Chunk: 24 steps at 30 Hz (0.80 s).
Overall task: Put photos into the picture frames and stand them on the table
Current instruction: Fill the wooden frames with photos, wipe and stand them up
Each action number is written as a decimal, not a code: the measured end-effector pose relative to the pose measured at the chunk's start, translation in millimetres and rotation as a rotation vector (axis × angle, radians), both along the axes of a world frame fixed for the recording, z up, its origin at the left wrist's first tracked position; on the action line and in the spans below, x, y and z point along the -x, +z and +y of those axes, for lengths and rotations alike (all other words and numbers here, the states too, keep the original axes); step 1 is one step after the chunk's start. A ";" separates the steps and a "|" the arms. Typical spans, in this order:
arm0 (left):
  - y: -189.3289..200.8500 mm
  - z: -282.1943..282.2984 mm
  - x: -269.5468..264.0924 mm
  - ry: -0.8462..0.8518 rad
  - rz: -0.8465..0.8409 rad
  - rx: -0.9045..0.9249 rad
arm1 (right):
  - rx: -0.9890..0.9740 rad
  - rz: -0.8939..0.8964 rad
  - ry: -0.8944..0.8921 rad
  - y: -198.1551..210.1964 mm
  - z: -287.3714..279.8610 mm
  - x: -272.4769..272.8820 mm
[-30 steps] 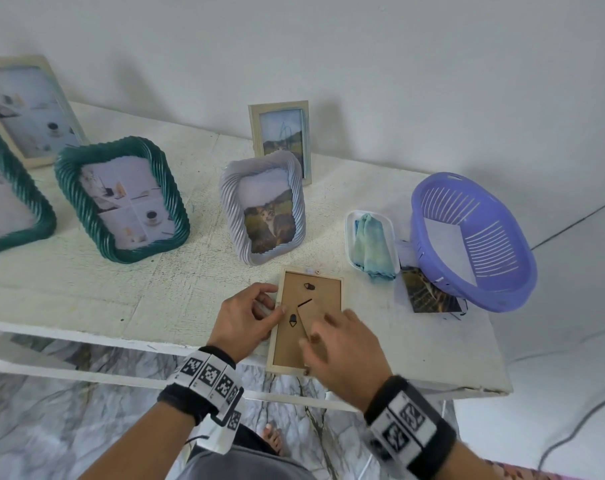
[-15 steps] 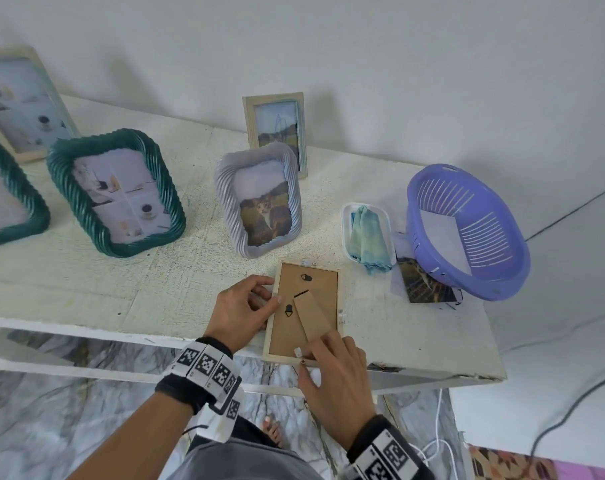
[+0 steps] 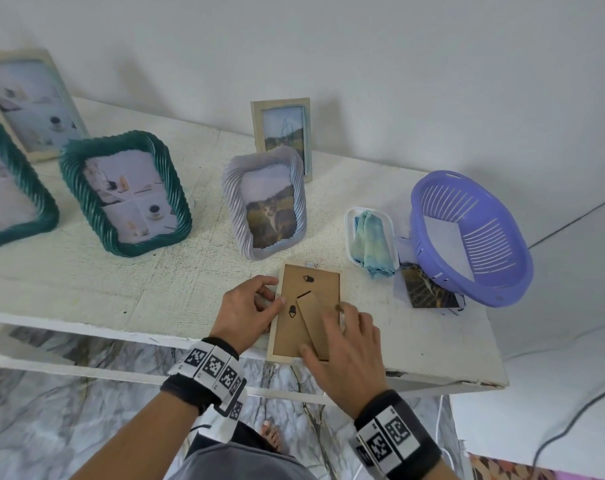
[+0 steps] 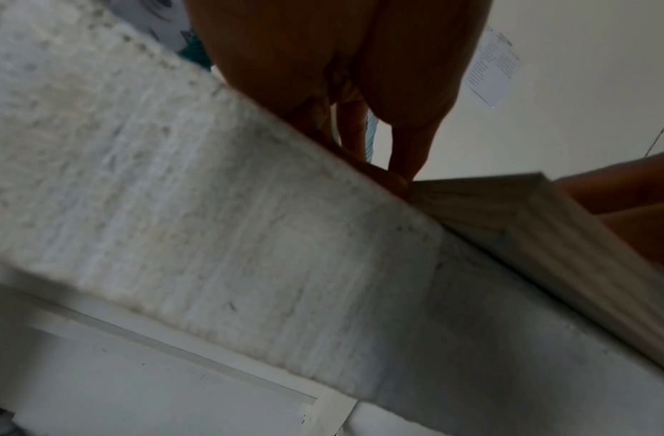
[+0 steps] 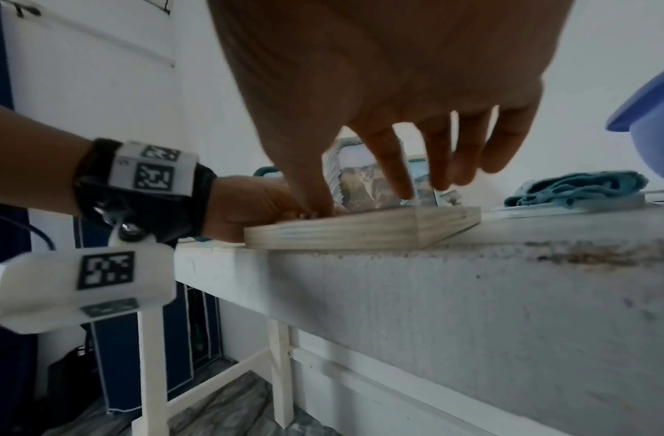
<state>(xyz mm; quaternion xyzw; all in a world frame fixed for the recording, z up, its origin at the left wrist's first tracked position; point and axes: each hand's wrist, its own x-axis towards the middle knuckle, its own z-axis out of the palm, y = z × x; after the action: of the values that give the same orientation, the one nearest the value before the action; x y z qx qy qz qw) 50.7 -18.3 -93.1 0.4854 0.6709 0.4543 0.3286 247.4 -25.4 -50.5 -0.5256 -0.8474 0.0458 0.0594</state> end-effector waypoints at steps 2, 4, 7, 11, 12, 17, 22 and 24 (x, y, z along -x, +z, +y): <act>-0.6 -3.0 0.4 -0.024 0.160 -0.070 | -0.029 -0.017 -0.078 -2.6 4.4 6.0; -2.5 -8.9 2.1 -0.079 0.469 -0.184 | -0.022 0.034 -0.119 -5.9 7.3 11.8; -11.1 -15.1 10.5 -0.141 0.607 -0.264 | 0.004 0.165 -0.153 -6.0 11.0 17.8; -18.9 -15.7 18.6 -0.140 0.537 -0.250 | 0.025 0.281 -0.132 1.7 15.8 13.2; -18.7 -15.7 17.8 -0.131 0.535 -0.245 | 0.030 0.296 -0.137 4.8 16.7 8.2; -17.5 -16.4 15.2 -0.101 0.534 -0.240 | -0.014 0.215 -0.238 16.2 22.2 -37.0; -16.2 -16.3 15.0 -0.119 0.520 -0.271 | 0.049 0.081 -0.329 5.6 21.7 -78.7; -16.1 -16.6 15.6 -0.131 0.511 -0.269 | 0.059 0.068 -0.318 -1.0 21.2 -83.7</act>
<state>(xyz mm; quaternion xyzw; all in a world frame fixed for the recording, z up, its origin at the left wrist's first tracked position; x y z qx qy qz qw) 35.1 -34.9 -109.2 0.6656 0.6328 0.3800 0.1105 331.1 -4.2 -51.5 -0.6529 -0.7492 0.0784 0.0791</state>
